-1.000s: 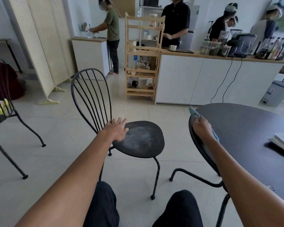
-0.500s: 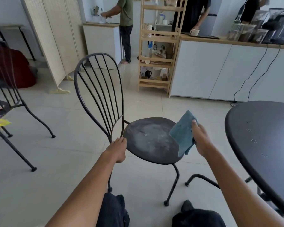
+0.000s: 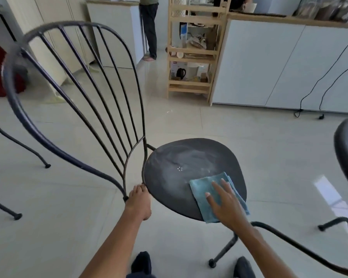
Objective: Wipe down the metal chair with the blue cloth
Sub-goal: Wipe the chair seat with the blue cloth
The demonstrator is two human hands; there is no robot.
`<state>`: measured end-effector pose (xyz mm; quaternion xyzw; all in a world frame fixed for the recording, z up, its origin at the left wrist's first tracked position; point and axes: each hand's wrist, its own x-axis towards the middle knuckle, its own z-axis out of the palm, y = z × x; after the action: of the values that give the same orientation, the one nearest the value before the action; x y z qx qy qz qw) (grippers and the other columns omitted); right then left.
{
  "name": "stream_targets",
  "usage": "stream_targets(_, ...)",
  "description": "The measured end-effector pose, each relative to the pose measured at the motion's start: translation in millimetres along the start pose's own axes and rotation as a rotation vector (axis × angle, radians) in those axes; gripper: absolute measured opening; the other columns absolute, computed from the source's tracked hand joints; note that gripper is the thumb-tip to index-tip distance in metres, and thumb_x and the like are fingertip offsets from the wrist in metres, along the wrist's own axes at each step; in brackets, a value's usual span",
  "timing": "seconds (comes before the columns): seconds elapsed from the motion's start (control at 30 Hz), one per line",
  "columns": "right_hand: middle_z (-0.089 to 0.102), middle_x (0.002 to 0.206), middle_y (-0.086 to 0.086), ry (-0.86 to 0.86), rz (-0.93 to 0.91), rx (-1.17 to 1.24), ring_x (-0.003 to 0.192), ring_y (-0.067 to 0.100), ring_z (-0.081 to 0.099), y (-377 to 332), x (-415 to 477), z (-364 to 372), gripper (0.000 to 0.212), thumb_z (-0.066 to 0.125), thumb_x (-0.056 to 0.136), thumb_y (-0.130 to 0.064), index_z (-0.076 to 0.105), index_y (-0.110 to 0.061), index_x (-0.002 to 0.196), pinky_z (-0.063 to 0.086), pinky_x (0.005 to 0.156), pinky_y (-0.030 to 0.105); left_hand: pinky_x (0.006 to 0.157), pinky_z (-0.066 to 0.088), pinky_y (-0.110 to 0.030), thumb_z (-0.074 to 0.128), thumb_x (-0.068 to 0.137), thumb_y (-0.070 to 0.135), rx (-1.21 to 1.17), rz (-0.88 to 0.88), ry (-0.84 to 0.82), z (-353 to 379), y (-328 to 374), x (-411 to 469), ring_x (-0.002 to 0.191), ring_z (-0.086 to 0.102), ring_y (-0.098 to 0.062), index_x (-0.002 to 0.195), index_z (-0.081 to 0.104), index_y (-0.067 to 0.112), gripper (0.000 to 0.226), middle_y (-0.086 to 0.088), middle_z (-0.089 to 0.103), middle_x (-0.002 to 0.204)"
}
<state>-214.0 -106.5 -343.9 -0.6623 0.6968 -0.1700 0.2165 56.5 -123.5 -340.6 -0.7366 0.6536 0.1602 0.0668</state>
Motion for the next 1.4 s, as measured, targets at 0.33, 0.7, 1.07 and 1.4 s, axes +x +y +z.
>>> stream_targets(0.33, -0.003, 0.167, 0.012, -0.007, -0.080, -0.343, 0.152, 0.039, -0.008, -6.9, 20.5, 36.0, 0.071, 0.012, 0.095, -0.067, 0.000, -0.038, 0.158, -0.003, 0.123, 0.047, 0.081, 0.047, -0.032, 0.051, 0.093, 0.013, -0.081, -0.116, 0.122, 14.8, 4.0, 19.5, 0.099, 0.064, -0.027, 0.105, 0.062, 0.011, 0.017, -0.007, 0.069, 0.106)
stream_targets(0.7, -0.003, 0.167, 0.007, -0.048, -0.076, -0.325, 0.153, 0.035, -0.005, -1.7, -34.3, 28.9, 0.078, 0.008, 0.085, -0.073, 0.002, -0.044, 0.157, -0.001, 0.123, 0.045, 0.082, 0.050, -0.030, 0.057, 0.090, 0.010, 0.006, -0.217, 0.076, 32.7, -11.9, -14.9, 0.100, 0.066, -0.022, 0.107, 0.063, 0.012, 0.019, -0.005, 0.069, 0.107)
stream_targets(1.07, -0.011, 0.167, 0.010, -0.086, -0.177, -0.298, 0.152, 0.034, -0.016, -72.9, 16.4, 70.8, 0.063, 0.022, 0.100, -0.053, 0.000, -0.039, 0.158, -0.008, 0.123, 0.049, 0.090, 0.048, -0.037, 0.058, 0.085, 0.029, -0.015, -0.190, -0.096, 22.0, -26.7, 11.8, 0.112, 0.057, -0.029, 0.121, 0.056, 0.015, 0.039, -0.008, 0.064, 0.117)
stream_targets(1.4, -0.001, 0.168, 0.005, -0.014, 0.048, -0.350, 0.154, 0.030, -0.004, 7.2, 3.1, 21.3, 0.062, 0.013, 0.095, -0.064, 0.004, -0.049, 0.155, -0.002, 0.124, 0.045, 0.071, 0.043, -0.030, 0.055, 0.089, 0.037, 0.102, -0.101, 0.070, 34.1, -30.4, 11.5, 0.098, 0.066, -0.025, 0.108, 0.063, 0.015, 0.030, -0.005, 0.069, 0.104)
